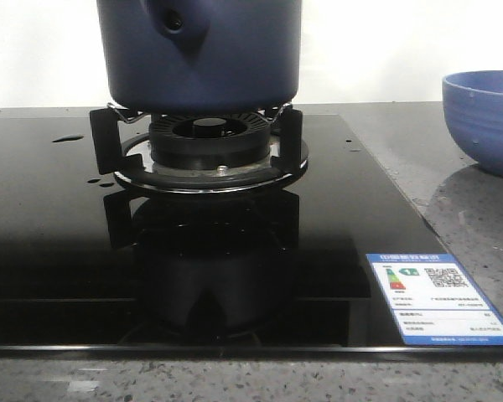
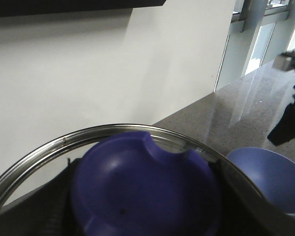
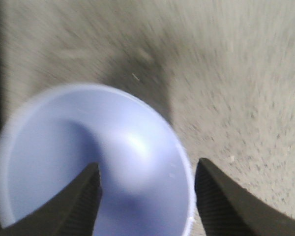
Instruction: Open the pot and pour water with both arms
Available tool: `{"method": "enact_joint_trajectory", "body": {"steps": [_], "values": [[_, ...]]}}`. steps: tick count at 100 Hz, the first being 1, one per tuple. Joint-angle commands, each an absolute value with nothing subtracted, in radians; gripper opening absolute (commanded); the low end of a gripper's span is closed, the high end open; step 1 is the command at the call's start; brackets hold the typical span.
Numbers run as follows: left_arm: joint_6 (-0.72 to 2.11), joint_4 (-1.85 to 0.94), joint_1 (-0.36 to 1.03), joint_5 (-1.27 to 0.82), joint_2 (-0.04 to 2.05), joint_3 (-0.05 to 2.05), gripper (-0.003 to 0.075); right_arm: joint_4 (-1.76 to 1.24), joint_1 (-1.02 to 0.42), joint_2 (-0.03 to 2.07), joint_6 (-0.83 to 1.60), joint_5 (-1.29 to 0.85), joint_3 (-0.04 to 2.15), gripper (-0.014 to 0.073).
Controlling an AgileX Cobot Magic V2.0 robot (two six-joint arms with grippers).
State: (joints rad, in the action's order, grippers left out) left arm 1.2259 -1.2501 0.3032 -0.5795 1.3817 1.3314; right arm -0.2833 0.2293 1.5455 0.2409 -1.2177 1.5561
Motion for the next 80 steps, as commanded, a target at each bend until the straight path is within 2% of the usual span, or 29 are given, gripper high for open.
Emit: {"method": "enact_joint_trajectory", "body": {"steps": [1,15,48,80], "values": [[1.226,-1.319,0.311,-0.587,1.364,1.37,0.0388,-0.362,0.235,1.454,0.254,-1.192,1.617,0.0384],[1.226,-1.321,0.311,-0.644,1.392,1.37,0.0388,-0.425,0.235,1.392,0.263,-1.123,1.619,0.0384],[1.244,-1.355,0.329,-0.681,1.47,1.37,0.0388,-0.425,0.235,1.373,0.271,-1.136,1.619,0.0384],[1.356,-1.357,0.383,-0.619,1.48,1.37,0.0388,-0.425,0.235,1.373,0.285,-1.134,1.619,0.0384]]}}
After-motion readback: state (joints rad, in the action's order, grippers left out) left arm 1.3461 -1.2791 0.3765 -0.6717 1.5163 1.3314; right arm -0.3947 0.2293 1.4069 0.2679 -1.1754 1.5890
